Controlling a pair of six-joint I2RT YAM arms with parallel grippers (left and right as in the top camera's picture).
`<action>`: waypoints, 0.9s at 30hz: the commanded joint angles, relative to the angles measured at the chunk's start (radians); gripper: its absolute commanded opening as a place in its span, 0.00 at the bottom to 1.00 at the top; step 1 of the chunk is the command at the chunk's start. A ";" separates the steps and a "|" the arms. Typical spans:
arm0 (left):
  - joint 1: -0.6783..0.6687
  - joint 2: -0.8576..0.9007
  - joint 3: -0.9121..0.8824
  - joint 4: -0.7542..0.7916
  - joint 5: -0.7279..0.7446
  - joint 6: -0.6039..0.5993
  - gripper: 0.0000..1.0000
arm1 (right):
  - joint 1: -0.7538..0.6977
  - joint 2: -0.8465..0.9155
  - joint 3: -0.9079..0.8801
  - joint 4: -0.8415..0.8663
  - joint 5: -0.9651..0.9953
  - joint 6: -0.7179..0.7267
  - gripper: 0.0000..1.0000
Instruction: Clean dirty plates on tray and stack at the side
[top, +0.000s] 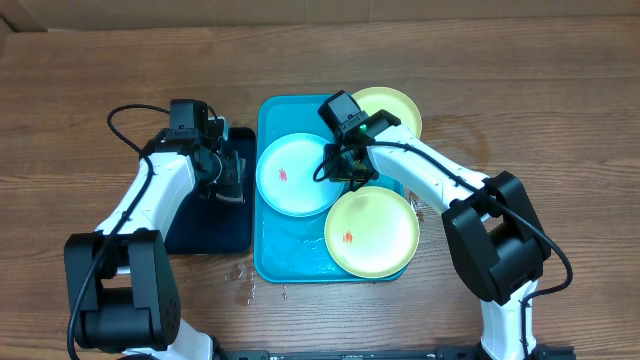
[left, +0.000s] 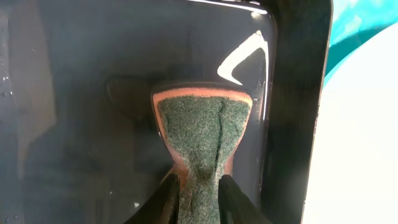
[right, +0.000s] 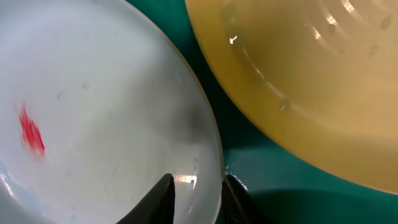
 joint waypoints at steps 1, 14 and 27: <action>0.003 0.001 -0.006 0.003 -0.011 0.008 0.21 | 0.006 0.000 0.013 0.008 0.030 0.009 0.27; 0.003 0.001 -0.006 0.005 -0.011 0.050 0.16 | 0.006 0.000 -0.070 0.055 0.071 0.105 0.16; 0.003 0.001 0.029 -0.045 0.050 0.113 0.28 | 0.006 -0.001 -0.070 0.060 0.071 0.105 0.04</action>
